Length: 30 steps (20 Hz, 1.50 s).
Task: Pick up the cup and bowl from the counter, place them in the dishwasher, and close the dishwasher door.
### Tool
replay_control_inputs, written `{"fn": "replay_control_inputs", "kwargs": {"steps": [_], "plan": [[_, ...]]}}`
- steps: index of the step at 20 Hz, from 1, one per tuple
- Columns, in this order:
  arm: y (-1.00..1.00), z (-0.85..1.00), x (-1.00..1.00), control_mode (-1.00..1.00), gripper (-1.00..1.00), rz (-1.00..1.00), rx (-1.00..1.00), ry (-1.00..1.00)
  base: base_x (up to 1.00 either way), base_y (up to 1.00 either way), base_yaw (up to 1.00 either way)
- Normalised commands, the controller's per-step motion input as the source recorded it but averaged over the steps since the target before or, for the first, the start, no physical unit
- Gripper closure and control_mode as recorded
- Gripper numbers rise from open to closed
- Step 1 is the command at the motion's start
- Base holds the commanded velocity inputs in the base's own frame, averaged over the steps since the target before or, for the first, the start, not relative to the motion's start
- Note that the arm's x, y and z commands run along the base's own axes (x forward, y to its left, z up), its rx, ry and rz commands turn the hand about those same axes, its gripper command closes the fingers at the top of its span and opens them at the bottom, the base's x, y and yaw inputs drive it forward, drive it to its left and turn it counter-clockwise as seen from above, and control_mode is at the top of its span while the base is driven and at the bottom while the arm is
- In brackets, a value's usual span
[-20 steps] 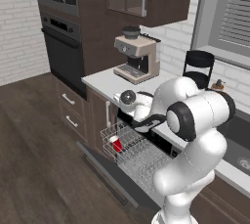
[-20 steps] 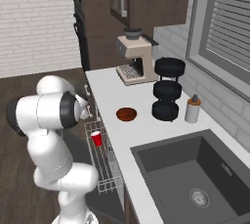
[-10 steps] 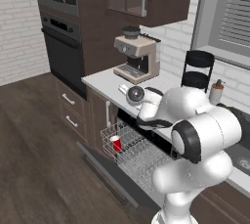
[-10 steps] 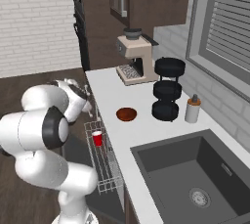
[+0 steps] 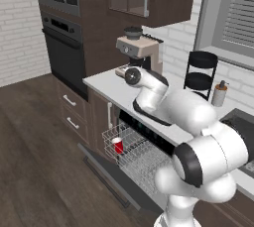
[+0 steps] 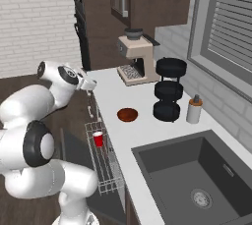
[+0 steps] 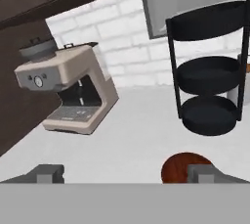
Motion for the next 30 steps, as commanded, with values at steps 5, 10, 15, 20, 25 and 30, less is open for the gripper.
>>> {"fn": "replay_control_inputs", "kwargs": {"steps": [5,10,15,20,25,30], "plan": [[-0.44,0.96,-0.21,-1.00,-1.00,-0.02,-0.31,0.16,0.00,0.00,0.00],[-0.87,0.44,-0.65,-1.00,-1.00,0.05,0.01,0.54,0.00,0.00,0.00],[-0.59,-0.54,-1.00,-1.00,-1.00,0.12,0.27,0.35,0.00,0.00,0.00],[-0.63,-0.85,-0.60,-1.00,-1.00,0.04,0.46,0.09,0.00,0.00,0.00],[-0.12,-0.48,0.20,-1.00,-1.00,-0.01,0.12,0.02,0.00,0.00,0.00],[0.05,-0.41,0.39,-1.00,-1.00,-0.10,0.01,0.04,0.00,0.00,0.00]]}}
